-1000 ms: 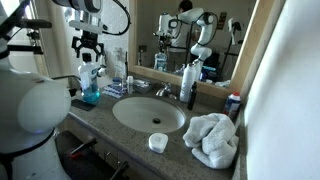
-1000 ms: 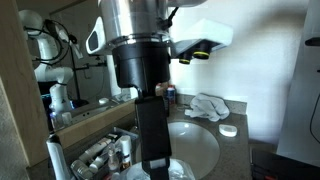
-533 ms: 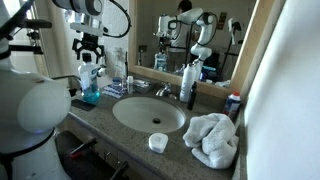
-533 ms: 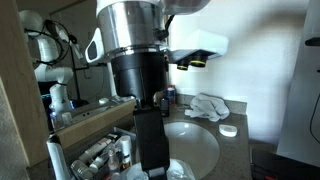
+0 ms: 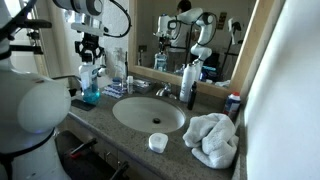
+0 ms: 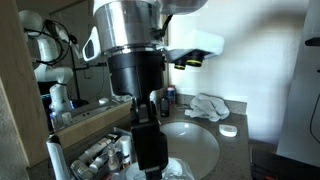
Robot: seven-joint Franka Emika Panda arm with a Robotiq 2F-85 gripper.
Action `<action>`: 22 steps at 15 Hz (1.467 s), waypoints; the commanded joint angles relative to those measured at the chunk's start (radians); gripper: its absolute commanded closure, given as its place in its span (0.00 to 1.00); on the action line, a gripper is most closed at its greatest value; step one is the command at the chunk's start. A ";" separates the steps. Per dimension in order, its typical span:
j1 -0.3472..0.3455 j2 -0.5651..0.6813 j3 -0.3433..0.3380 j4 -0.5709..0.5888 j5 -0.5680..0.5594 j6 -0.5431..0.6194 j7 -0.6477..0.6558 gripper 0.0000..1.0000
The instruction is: Pick up the mouthwash and place it on the right near the mirror
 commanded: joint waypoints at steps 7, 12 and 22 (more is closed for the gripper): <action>-0.006 0.011 0.005 0.035 -0.004 -0.008 0.011 0.76; -0.012 -0.006 -0.002 0.070 -0.007 -0.042 0.030 0.76; -0.053 -0.073 -0.042 0.130 0.013 -0.185 0.091 0.76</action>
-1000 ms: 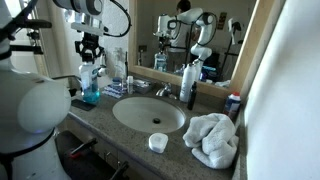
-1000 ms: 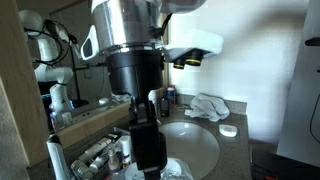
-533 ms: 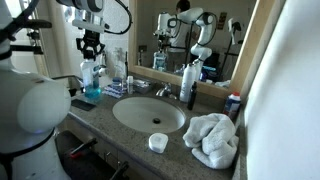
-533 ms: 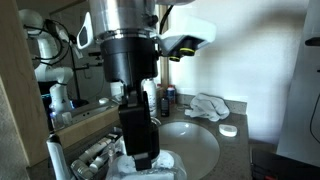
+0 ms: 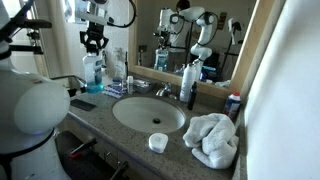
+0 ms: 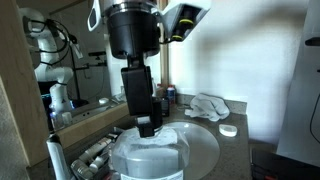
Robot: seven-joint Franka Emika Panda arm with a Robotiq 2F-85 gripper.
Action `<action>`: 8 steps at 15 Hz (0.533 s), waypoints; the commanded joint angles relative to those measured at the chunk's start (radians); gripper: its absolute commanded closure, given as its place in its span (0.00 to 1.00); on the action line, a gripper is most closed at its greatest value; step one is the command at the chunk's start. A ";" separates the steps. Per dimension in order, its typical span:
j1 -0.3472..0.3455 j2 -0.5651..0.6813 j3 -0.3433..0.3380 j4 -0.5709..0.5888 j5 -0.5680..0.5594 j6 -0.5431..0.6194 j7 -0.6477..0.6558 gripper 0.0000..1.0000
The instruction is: Pick up the mouthwash and place it on the right near the mirror
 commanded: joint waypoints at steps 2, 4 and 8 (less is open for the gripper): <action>-0.036 -0.078 -0.026 0.028 0.003 -0.088 0.060 0.76; -0.054 -0.106 -0.047 0.022 0.003 -0.103 0.067 0.76; -0.098 -0.143 -0.095 0.018 -0.001 -0.138 0.062 0.76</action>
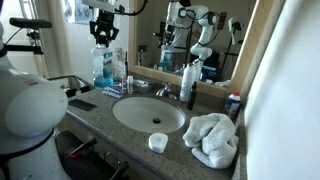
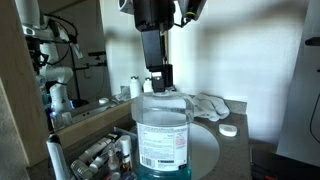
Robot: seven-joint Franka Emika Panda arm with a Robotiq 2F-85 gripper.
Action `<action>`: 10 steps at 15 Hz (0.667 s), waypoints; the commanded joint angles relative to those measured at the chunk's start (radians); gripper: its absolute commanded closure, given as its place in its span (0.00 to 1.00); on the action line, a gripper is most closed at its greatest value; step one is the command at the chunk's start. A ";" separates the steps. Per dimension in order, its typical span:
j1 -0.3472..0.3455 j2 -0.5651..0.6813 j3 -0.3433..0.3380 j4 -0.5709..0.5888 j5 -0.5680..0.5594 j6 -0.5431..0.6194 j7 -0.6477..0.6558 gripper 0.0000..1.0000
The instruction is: Pick up the mouthwash and place it on the right near the mirror
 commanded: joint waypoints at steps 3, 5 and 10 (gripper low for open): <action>-0.068 -0.056 -0.068 -0.001 0.000 -0.056 0.015 0.76; -0.095 -0.060 -0.099 0.002 -0.003 -0.054 0.007 0.76; -0.160 -0.060 -0.170 0.029 -0.021 -0.063 -0.001 0.76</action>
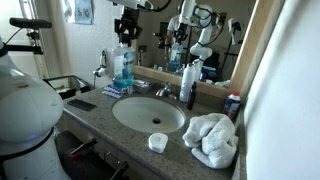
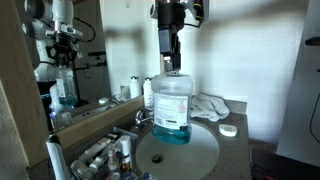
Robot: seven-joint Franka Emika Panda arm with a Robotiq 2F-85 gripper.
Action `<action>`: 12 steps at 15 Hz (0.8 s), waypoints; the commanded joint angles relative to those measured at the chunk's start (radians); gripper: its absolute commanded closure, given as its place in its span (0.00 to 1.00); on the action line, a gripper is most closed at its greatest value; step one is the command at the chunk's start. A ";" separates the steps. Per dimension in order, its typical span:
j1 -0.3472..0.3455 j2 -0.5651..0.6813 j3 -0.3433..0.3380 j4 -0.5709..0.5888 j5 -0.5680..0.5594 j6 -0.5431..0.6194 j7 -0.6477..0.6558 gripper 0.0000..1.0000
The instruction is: Pick up the mouthwash and place it on the right near the mirror
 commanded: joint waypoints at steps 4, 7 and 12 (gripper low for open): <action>-0.080 -0.030 -0.071 0.043 -0.039 -0.042 0.008 0.76; -0.112 -0.023 -0.097 0.062 -0.076 -0.047 0.013 0.76; -0.156 0.014 -0.140 0.087 -0.126 -0.016 0.004 0.76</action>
